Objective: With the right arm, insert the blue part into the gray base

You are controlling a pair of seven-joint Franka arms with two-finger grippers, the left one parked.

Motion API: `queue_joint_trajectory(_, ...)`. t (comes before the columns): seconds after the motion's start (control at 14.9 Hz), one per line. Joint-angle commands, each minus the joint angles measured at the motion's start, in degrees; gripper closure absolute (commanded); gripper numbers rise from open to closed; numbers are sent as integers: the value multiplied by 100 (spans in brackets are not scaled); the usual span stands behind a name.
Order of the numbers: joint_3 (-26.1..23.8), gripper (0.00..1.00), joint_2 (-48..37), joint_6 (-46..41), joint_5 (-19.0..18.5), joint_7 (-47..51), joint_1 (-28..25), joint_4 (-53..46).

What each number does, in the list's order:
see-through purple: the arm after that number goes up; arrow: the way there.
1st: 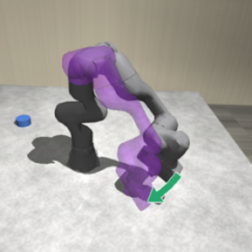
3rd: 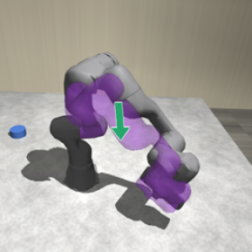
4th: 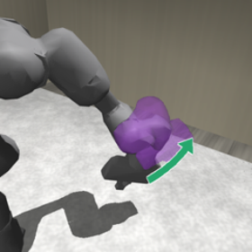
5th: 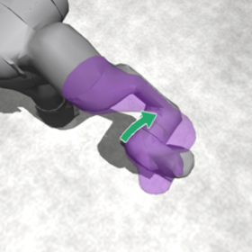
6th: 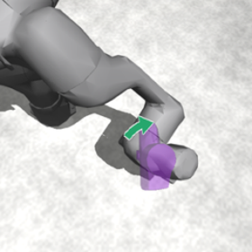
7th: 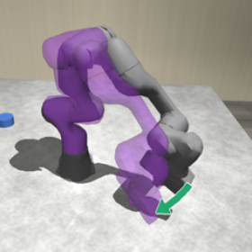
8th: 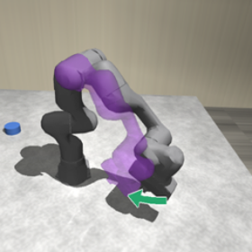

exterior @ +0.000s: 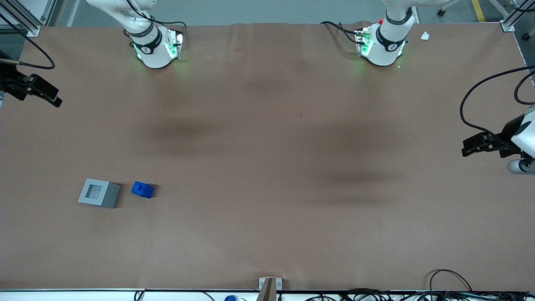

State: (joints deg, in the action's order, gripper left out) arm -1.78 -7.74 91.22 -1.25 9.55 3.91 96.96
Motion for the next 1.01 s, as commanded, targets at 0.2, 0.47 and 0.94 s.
queue_joint_trajectory(0.2, -60, 0, 36, -131, -139, -23, 66, -168)
queue_joint_trajectory(0.47, -60, 0, 229, -148, -192, -23, 58, -169)
queue_joint_trajectory(0.94, -86, 0, 764, 10, -122, 47, -74, -362)
